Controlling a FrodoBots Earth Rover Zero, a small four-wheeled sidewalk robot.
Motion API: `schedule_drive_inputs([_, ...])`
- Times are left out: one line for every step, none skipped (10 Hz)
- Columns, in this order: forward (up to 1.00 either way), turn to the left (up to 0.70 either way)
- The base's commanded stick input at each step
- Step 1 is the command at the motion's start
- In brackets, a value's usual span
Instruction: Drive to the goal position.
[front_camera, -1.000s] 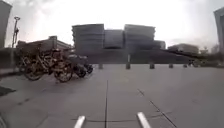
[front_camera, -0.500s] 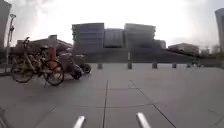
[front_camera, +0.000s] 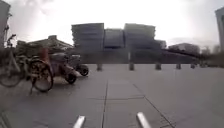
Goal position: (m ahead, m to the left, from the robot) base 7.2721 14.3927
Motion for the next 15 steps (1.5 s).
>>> schedule_drive_inputs([1.0, 0.0])
schedule_drive_inputs([1.0, 0.0])
schedule_drive_inputs([1.0, 0.0])
schedule_drive_inputs([1.0, 0.0])
schedule_drive_inputs([1.0, 0.0])
schedule_drive_inputs([1.0, 0.0])
schedule_drive_inputs([1.0, 0.0])
schedule_drive_inputs([1.0, 0.0])
schedule_drive_inputs([1.0, 0.0])
schedule_drive_inputs([1.0, 0.0])
schedule_drive_inputs([1.0, 0.0])
schedule_drive_inputs([1.0, 0.0])
schedule_drive_inputs([1.0, 0.0])
schedule_drive_inputs([1.0, 0.0])
schedule_drive_inputs([1.0, 0.0])
